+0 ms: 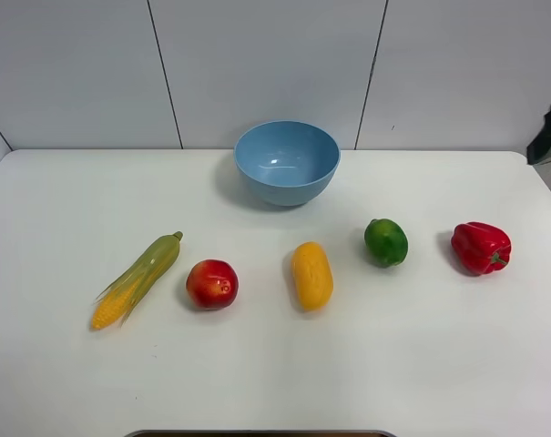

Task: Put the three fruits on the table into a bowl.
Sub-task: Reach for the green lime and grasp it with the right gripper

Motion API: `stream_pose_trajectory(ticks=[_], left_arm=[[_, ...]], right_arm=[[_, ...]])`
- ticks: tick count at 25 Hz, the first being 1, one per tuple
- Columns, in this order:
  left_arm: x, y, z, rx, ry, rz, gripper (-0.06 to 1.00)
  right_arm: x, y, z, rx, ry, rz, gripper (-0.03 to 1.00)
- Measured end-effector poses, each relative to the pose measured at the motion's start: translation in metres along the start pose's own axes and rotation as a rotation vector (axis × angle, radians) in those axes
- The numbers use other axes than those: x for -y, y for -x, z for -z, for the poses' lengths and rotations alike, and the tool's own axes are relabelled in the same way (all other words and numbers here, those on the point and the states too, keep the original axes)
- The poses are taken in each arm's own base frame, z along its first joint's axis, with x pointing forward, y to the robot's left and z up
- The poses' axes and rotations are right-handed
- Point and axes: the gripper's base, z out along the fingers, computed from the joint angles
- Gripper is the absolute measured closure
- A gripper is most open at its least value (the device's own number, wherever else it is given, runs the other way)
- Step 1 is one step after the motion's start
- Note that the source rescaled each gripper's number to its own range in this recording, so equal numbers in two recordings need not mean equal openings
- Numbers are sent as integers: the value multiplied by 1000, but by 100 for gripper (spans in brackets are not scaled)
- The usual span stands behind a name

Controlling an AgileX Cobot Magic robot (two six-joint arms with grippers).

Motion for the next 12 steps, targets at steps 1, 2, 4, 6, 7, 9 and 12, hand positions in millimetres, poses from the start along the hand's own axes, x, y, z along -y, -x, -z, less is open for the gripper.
stream_pose_trajectory(ticks=[1, 2, 4, 6, 7, 9, 12], left_arm=[[0, 0, 0, 0, 0, 0, 7], [0, 0, 0, 0, 0, 0, 7], [0, 0, 0, 0, 0, 0, 7], [0, 0, 0, 0, 0, -1, 7], [0, 0, 0, 0, 0, -1, 8], [0, 0, 0, 0, 0, -1, 8], [0, 0, 0, 0, 0, -1, 8]], right_arm=[[-7, 3, -9, -12, 20, 19, -3], [-13, 5, -19, -31, 36, 37, -3], [-24, 8, -36, -62, 57, 66, -3], [-34, 10, -55, -94, 73, 85, -3], [-38, 10, -63, -112, 77, 90, -3], [-45, 10, -77, -140, 84, 105, -3], [-55, 9, -95, -171, 94, 128, -3]])
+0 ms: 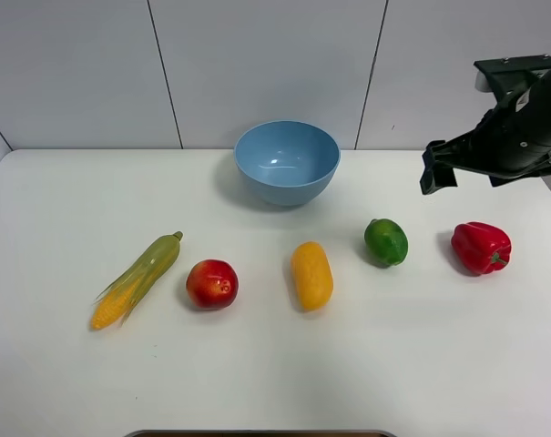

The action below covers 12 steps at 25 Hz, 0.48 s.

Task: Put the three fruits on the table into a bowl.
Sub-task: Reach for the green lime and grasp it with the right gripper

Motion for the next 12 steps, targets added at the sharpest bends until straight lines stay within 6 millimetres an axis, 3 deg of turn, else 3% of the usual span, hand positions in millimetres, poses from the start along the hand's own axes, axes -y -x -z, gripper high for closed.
stream_pose_trajectory(ticks=[12], left_arm=[[0, 0, 0, 0, 0, 1, 7]], right_arm=[[-12, 7, -63, -66, 9, 38, -3]])
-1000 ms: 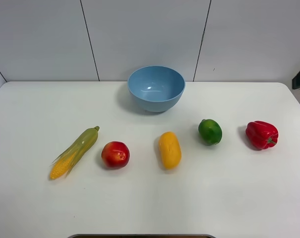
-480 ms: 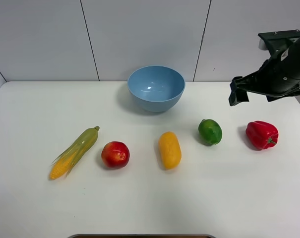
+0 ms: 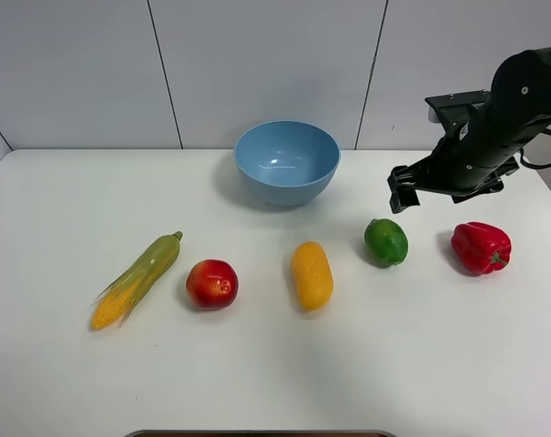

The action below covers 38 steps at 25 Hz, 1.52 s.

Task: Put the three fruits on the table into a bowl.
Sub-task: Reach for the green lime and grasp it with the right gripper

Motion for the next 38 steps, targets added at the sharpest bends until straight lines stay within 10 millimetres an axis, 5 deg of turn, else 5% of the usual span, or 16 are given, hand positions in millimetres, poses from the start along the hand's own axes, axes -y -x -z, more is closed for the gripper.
stream_pose_trajectory(ticks=[15, 38], left_arm=[[0, 0, 0, 0, 0, 0, 8], [0, 0, 0, 0, 0, 0, 7]], right_arm=[[-5, -2, -69, -90, 23, 24, -3], [-9, -8, -119, -106, 22, 33, -3]])
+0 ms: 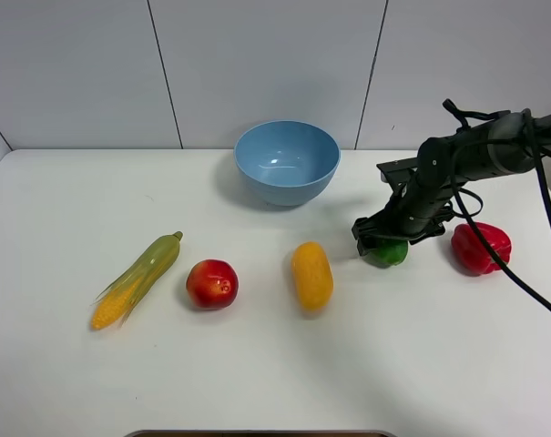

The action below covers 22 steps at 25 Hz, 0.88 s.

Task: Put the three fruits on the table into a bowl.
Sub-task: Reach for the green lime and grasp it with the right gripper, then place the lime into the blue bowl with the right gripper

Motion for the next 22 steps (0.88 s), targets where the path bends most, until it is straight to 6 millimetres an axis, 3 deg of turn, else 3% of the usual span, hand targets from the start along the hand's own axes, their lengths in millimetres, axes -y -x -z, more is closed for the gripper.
stream_pose_trajectory(ticks=[2, 3, 5, 6, 18, 22], left_arm=[[0, 0, 0, 0, 0, 0, 8], [0, 0, 0, 0, 0, 0, 8], [0, 0, 0, 0, 0, 0, 8], [0, 0, 0, 0, 0, 0, 8], [0, 0, 0, 0, 0, 0, 7], [0, 0, 0, 0, 0, 0, 7]], right_arm=[[0, 1, 0, 7, 0, 0, 6], [0, 1, 0, 11, 0, 0, 19], [0, 1, 0, 12, 0, 0, 61], [0, 1, 0, 12, 0, 2, 77], [0, 0, 3, 2, 0, 45, 77], [-1, 4, 28, 44, 2, 47, 77]])
